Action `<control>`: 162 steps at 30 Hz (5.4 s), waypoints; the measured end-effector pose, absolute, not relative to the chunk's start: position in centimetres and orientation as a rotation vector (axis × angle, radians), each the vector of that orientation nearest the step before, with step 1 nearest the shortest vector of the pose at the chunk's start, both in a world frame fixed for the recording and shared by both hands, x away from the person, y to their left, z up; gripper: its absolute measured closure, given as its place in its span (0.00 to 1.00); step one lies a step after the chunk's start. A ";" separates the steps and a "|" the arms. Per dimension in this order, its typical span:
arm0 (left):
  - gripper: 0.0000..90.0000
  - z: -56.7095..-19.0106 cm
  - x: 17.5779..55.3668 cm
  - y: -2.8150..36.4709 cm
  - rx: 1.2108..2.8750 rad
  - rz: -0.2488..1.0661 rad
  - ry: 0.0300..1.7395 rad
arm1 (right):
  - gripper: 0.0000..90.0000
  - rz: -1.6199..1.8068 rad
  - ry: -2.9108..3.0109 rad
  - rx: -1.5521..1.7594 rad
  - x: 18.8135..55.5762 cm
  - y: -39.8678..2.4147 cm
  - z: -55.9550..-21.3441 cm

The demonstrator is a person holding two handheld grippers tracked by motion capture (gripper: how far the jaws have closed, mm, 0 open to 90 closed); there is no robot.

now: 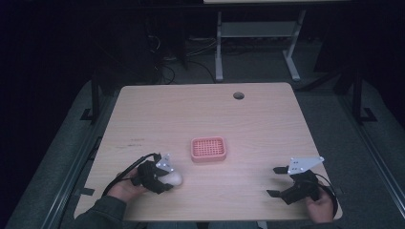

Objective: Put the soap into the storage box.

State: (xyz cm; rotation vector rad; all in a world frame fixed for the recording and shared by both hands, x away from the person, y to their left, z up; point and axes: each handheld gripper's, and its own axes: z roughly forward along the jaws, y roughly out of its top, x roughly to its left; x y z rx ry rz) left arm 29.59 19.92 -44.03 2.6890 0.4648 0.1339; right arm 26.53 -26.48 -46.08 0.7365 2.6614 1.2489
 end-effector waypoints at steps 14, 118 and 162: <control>0.55 -43.7 29.5 19.9 2.698 0.170 0.462 | 0.16 1.249 2.659 0.736 26.5 -26.5 -46.0; 0.55 -38.6 36.8 11.7 2.756 0.160 0.269 | 0.16 1.303 2.606 0.752 25.8 -27.2 -45.8; 0.55 -39.1 40.6 7.2 2.782 0.125 0.243 | 0.16 1.319 2.601 0.743 25.7 -27.3 -45.8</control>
